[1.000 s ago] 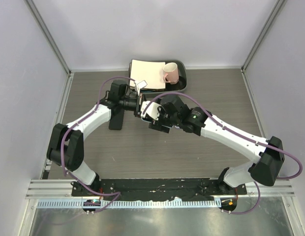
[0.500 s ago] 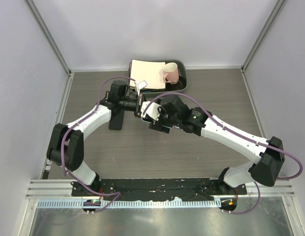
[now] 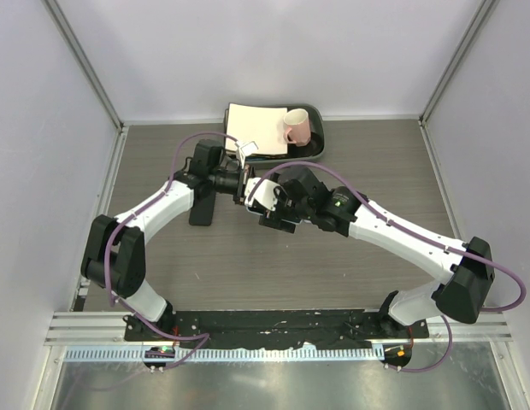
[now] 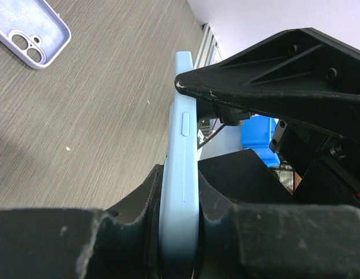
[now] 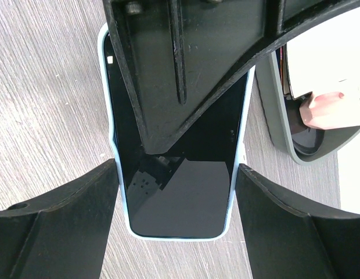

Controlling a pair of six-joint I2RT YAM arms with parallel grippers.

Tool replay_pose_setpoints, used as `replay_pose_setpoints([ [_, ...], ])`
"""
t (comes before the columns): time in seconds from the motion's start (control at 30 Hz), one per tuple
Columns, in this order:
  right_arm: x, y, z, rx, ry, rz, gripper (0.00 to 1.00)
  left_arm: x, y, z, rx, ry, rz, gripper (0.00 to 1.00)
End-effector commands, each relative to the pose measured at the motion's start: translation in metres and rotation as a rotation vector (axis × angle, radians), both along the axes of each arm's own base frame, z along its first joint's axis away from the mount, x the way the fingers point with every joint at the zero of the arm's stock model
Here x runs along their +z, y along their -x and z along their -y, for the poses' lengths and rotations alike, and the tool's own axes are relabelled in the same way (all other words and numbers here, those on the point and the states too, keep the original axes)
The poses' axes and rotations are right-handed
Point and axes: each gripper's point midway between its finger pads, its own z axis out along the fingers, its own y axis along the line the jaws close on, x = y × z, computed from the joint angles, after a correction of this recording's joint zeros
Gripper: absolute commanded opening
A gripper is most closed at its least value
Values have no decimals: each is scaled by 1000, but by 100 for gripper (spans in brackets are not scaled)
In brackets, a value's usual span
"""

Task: Take the phone out of the phone case
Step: Pick up the phone at the center of the board, then remove the phone case from the phone.

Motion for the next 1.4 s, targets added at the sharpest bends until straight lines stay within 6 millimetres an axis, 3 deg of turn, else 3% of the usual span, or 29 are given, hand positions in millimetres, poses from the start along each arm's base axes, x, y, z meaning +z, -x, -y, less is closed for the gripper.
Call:
replay_pose_setpoints([
  [0.0, 59, -7, 0, -7, -115, 146, 1, -2, -6, -7, 50, -56, 47, 19],
  [0.1, 62, -6, 1, -7, -122, 149, 1, -2, -6, -7, 48, -59, 56, 28],
  [0.23, 63, -6, 1, -6, -128, 147, 1, -2, -5, -7, 46, -60, 59, 53],
  [0.33, 60, -6, 1, -5, -124, 143, 1, -4, -5, -8, 47, -63, 59, 53],
  [0.57, 51, -7, -2, -1, -118, 127, 1, 2, -4, -5, 39, -35, 52, 47],
  [0.83, 45, -13, -7, -26, -126, 122, 1, 9, 0, -4, 26, -6, 44, 31],
  [0.93, 42, -17, -8, -38, -125, 128, 1, 12, 1, -3, 22, 5, 40, 22],
  [1.03, 43, -18, -9, -41, -129, 131, 1, 14, 3, -3, 13, 13, 40, 2],
  [1.17, 47, -22, -5, -69, -129, 158, 1, 18, 6, -4, 5, 26, 60, 0],
  [1.27, 54, -22, -1, -74, -139, 167, 20, 23, 7, -5, -1, 37, 94, 0],
  [1.3, 57, -20, 4, -72, -135, 158, 44, 26, 9, -5, -8, 41, 109, 0],
  [1.37, 69, -16, 8, -62, -159, 148, 63, 31, 9, -8, -14, 53, 129, 0],
])
